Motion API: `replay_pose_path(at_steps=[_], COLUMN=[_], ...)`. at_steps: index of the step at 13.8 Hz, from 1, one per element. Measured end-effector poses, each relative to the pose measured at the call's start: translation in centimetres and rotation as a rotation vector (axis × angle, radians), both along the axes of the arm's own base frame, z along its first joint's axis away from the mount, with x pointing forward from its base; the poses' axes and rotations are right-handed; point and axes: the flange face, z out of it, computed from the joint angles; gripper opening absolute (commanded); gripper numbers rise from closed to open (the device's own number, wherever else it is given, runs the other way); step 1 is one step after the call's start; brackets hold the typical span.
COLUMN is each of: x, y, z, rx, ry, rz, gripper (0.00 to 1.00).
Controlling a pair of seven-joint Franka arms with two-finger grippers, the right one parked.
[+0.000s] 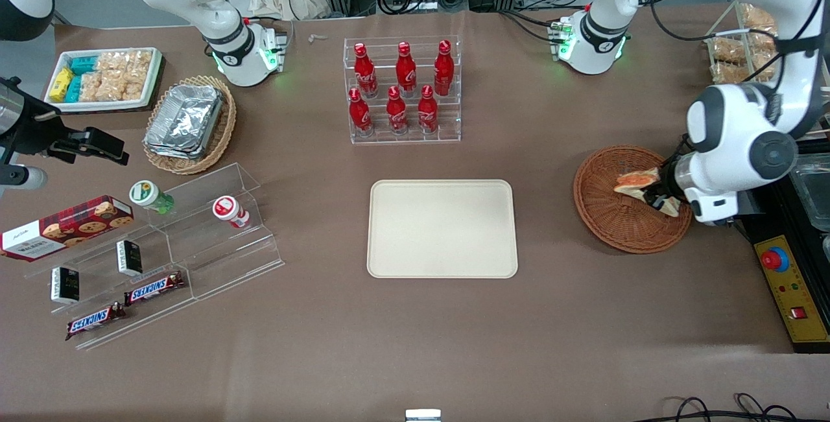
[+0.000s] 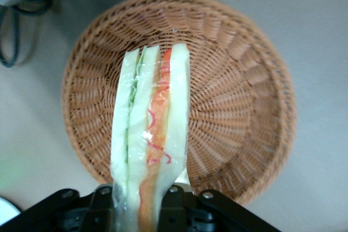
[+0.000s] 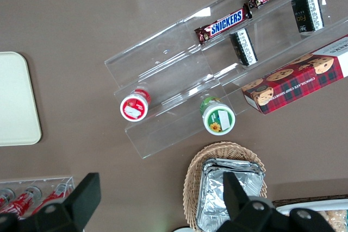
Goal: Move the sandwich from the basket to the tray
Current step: 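Close the left gripper on the sandwich and lift it from the basket, then carry the sandwich with the left gripper over the cream tray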
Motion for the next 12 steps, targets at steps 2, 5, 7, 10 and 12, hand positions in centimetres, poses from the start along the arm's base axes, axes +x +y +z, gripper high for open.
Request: replay_pose_path(at_steps=[2,5,7,10,12], x=[1.2,2.6,3.1,2.6,2.4], y=[-0.5,-2.4,-4.0,-6.7,-8.8], z=[3.9,8.9,11.1,12.7,12.7], rx=[-0.007,-0.028,-0.048,-0.104,-0.140], ry=[0.007,-0.001,-0.013,0.029,0.028], rz=[-0.036,-0.141,-0.240,-0.455,-0.528], gripper=[0.00,0.00,0.00,0.00,0.00])
